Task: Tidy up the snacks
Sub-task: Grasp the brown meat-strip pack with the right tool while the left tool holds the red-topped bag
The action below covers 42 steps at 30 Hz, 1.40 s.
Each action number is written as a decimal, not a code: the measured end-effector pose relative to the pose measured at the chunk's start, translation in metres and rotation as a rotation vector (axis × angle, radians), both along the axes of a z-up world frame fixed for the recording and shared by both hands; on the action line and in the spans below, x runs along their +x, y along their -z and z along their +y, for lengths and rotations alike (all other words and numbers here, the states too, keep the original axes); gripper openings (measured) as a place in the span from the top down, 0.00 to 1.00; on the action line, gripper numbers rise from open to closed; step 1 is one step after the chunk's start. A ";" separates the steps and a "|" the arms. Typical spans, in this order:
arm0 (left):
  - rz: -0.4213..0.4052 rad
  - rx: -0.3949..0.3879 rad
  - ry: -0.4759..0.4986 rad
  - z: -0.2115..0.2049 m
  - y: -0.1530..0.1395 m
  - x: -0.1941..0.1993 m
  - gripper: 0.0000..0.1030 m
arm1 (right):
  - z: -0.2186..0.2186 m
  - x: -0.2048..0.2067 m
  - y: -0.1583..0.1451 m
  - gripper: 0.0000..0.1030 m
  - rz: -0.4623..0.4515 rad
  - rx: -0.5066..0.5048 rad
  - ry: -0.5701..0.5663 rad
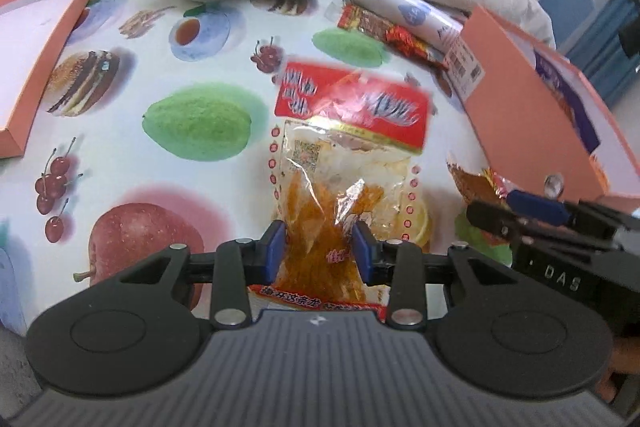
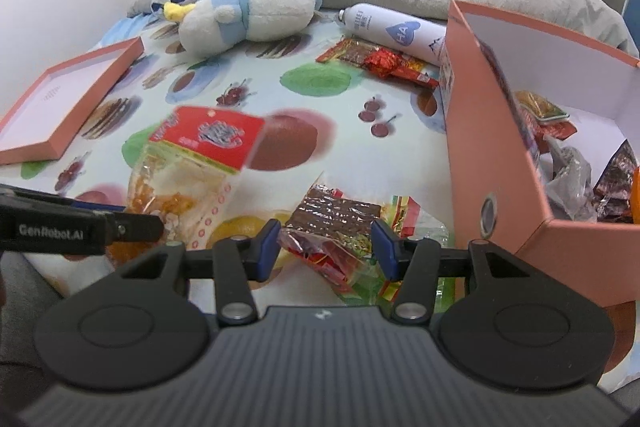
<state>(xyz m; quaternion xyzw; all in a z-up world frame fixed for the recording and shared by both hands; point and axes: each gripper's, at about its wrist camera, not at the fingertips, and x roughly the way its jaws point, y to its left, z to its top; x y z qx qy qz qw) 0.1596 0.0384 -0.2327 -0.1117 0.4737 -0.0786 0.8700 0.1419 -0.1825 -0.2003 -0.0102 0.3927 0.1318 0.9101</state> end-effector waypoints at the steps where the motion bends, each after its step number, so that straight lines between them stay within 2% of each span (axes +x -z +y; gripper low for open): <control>1: 0.000 -0.007 -0.006 0.000 -0.003 0.001 0.62 | 0.000 0.000 -0.002 0.49 0.000 0.003 -0.001; 11: -0.036 -0.042 -0.017 -0.009 -0.034 0.014 0.75 | -0.003 0.003 -0.032 0.49 -0.022 0.036 -0.008; 14: -0.057 -0.066 -0.015 -0.010 -0.044 0.016 0.77 | -0.005 0.004 -0.041 0.50 -0.035 0.043 -0.010; 15: -0.070 -0.065 -0.013 -0.011 -0.049 0.017 0.77 | -0.005 0.005 -0.044 0.63 -0.040 0.044 -0.012; 16: -0.082 -0.062 -0.011 -0.012 -0.053 0.018 0.77 | -0.006 0.006 -0.046 0.81 -0.037 0.039 -0.013; 17: -0.092 -0.063 -0.011 -0.013 -0.058 0.019 0.77 | -0.007 0.007 -0.048 0.83 -0.034 0.035 -0.006; 23: -0.136 -0.074 -0.015 -0.021 -0.076 0.021 0.77 | -0.016 0.010 -0.049 0.85 -0.038 0.056 -0.004; 31: -0.090 -0.071 -0.032 -0.019 -0.059 0.015 0.77 | -0.017 -0.007 -0.010 0.82 0.052 0.096 -0.062; 32: -0.084 -0.066 -0.036 -0.017 -0.054 0.014 0.77 | -0.014 -0.008 -0.004 0.80 0.064 0.095 -0.071; 34: -0.075 -0.059 -0.042 -0.014 -0.049 0.011 0.77 | -0.008 -0.011 0.003 0.60 0.073 0.094 -0.085; 36: -0.064 -0.057 -0.052 -0.011 -0.045 0.009 0.77 | -0.001 -0.011 0.008 0.52 0.077 0.099 -0.109; 38: -0.057 -0.057 -0.062 -0.007 -0.041 0.007 0.77 | 0.005 -0.008 0.013 0.37 0.074 0.091 -0.100; 39: -0.054 -0.057 -0.066 -0.005 -0.040 0.007 0.77 | 0.007 -0.006 0.015 0.24 0.067 0.091 -0.094; 40: -0.052 -0.058 -0.071 -0.003 -0.039 0.007 0.77 | 0.010 -0.004 0.019 0.15 0.064 0.090 -0.090; 42: -0.049 -0.056 -0.078 0.000 -0.037 0.006 0.77 | 0.017 -0.001 0.025 0.15 0.069 0.075 -0.089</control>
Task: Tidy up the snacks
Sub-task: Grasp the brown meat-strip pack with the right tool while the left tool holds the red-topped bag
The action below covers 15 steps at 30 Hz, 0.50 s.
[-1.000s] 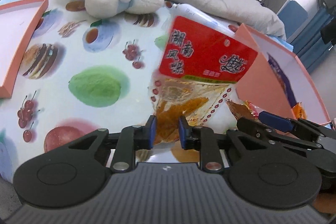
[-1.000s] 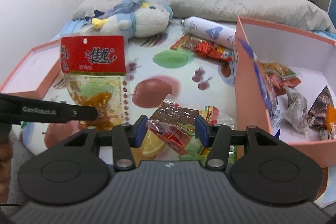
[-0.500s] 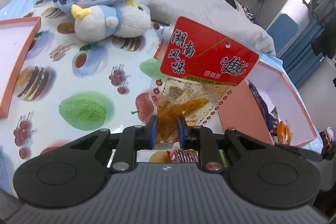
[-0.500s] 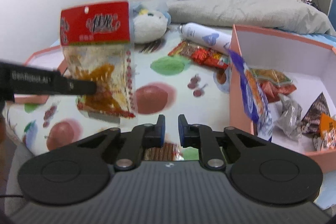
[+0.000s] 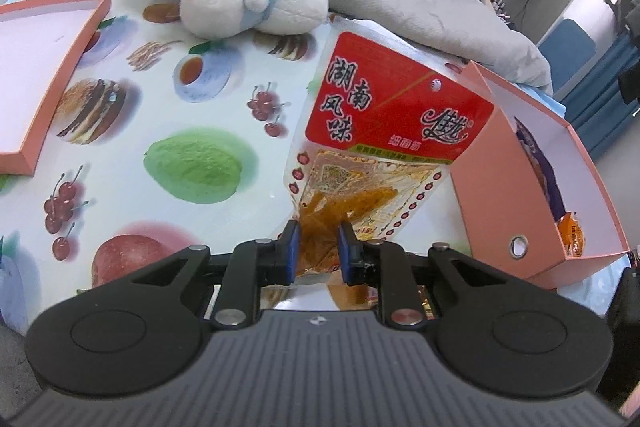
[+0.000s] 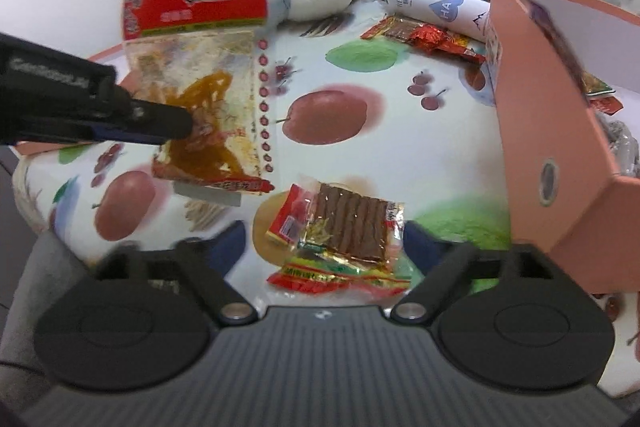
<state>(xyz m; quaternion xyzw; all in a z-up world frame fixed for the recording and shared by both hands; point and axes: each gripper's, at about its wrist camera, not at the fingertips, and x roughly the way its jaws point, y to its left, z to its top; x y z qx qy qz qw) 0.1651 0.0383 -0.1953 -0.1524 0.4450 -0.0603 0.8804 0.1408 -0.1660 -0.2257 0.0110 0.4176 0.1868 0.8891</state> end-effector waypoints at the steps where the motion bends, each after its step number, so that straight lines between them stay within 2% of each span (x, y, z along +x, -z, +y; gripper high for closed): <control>1: 0.001 -0.001 -0.003 0.001 0.001 0.000 0.77 | 0.003 0.001 0.004 0.15 -0.002 -0.009 -0.002; 5: 0.011 -0.003 -0.012 0.004 0.005 0.000 0.77 | 0.009 0.006 0.020 0.15 -0.002 -0.087 0.052; 8: 0.018 -0.003 -0.011 0.004 0.008 0.000 0.77 | 0.007 0.009 0.029 0.13 0.010 -0.067 0.062; 9: 0.020 -0.002 -0.012 0.004 0.009 0.000 0.77 | 0.009 0.008 0.030 0.15 0.004 -0.080 0.053; 12: 0.024 -0.006 -0.017 0.005 0.012 0.000 0.77 | 0.011 0.007 0.026 0.40 0.003 -0.085 0.026; 14: 0.021 -0.009 -0.021 0.004 0.011 0.001 0.77 | 0.017 0.007 0.021 0.44 0.003 -0.129 0.014; 15: 0.021 -0.008 -0.022 0.004 0.010 0.001 0.77 | 0.017 0.007 0.019 0.50 0.001 -0.134 0.010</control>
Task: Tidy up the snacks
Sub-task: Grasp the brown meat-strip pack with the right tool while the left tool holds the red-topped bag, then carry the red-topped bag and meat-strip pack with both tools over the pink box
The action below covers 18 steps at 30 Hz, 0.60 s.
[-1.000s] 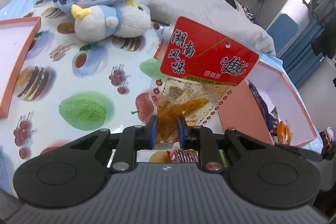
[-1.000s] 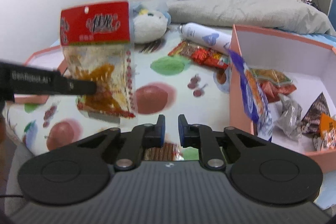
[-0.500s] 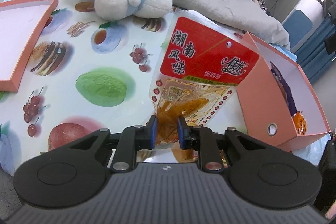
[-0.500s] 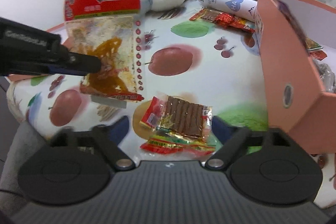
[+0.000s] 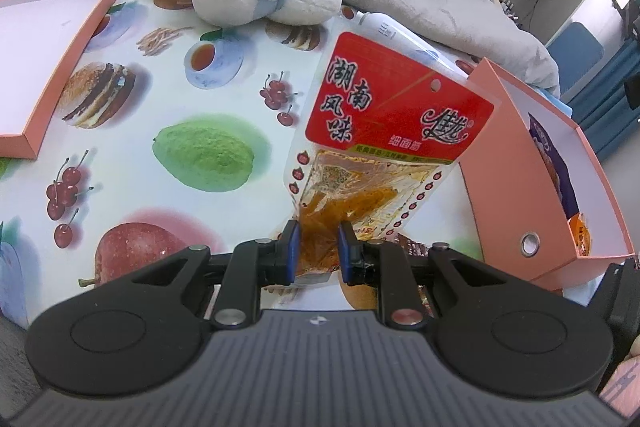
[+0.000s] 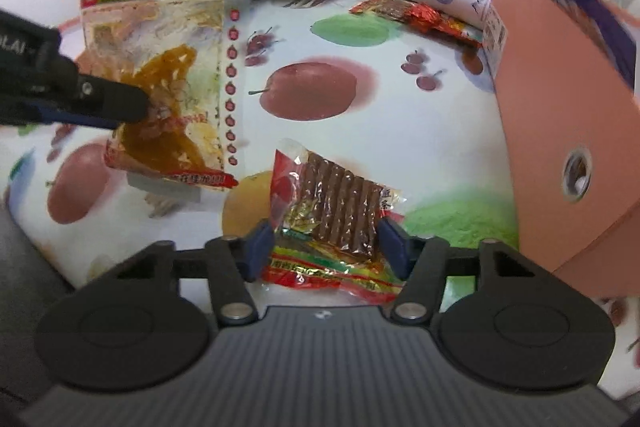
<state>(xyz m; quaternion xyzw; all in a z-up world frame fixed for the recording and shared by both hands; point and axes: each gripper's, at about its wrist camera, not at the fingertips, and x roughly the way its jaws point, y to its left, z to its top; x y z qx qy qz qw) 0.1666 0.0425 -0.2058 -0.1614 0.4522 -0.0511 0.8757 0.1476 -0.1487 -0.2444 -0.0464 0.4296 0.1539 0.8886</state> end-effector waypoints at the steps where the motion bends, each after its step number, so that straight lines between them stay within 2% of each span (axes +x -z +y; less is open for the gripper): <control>1: -0.001 -0.001 0.001 -0.001 -0.001 0.000 0.77 | -0.001 0.000 -0.002 0.50 0.002 0.003 0.001; 8: -0.029 -0.003 -0.001 -0.002 -0.022 0.006 0.77 | -0.016 -0.002 -0.028 0.50 -0.002 0.073 0.041; 18: -0.118 -0.035 0.000 -0.012 -0.080 0.013 0.77 | -0.033 -0.010 -0.109 0.50 -0.110 0.119 0.029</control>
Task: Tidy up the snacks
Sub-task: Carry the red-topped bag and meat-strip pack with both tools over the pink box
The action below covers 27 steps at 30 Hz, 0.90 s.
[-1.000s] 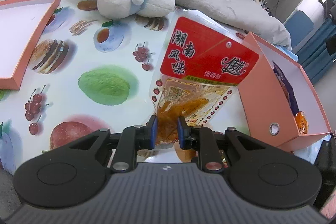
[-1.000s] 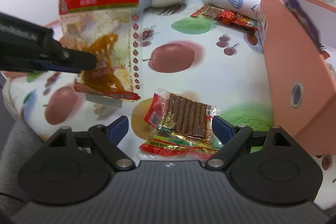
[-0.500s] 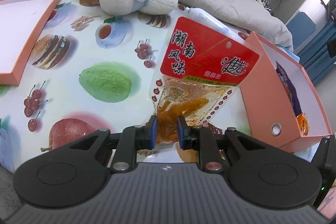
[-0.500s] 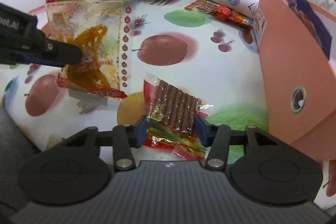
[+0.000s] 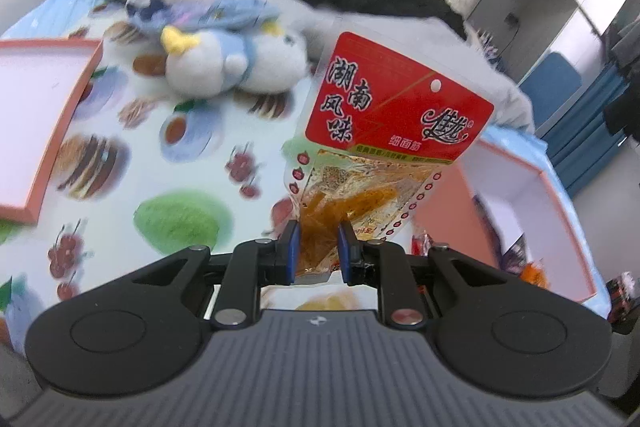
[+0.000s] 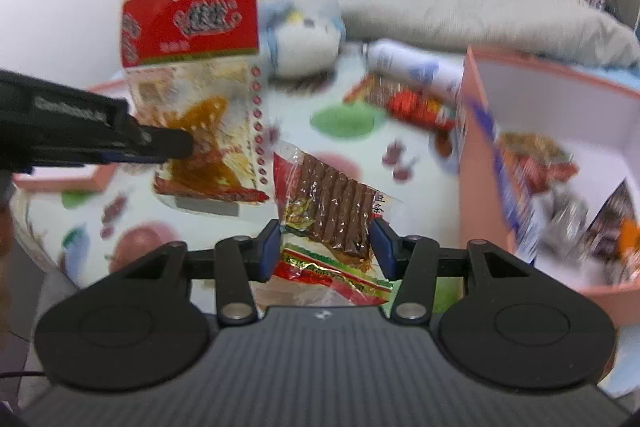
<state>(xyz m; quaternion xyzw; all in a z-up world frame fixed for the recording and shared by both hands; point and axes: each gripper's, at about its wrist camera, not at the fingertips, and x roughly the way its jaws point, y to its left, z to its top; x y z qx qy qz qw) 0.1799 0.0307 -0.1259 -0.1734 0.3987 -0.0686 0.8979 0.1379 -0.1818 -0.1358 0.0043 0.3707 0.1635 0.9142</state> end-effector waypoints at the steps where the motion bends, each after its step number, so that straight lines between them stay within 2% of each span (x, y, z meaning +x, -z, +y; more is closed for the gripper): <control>1: -0.011 -0.002 0.007 -0.002 -0.006 0.001 0.77 | -0.002 -0.001 -0.009 0.50 -0.017 0.004 0.002; 9: -0.097 -0.041 0.071 -0.031 -0.055 0.013 0.77 | -0.034 -0.001 -0.064 0.50 -0.151 0.003 0.060; 16: -0.161 -0.070 0.143 -0.069 -0.088 0.021 0.77 | -0.075 -0.001 -0.090 0.50 -0.220 -0.008 0.134; 22: -0.163 -0.075 0.242 -0.122 -0.095 0.039 0.77 | -0.117 0.003 -0.088 0.50 -0.236 -0.030 0.219; 27: -0.100 -0.057 0.324 -0.176 -0.080 0.063 0.77 | -0.160 0.010 -0.066 0.50 -0.201 -0.023 0.304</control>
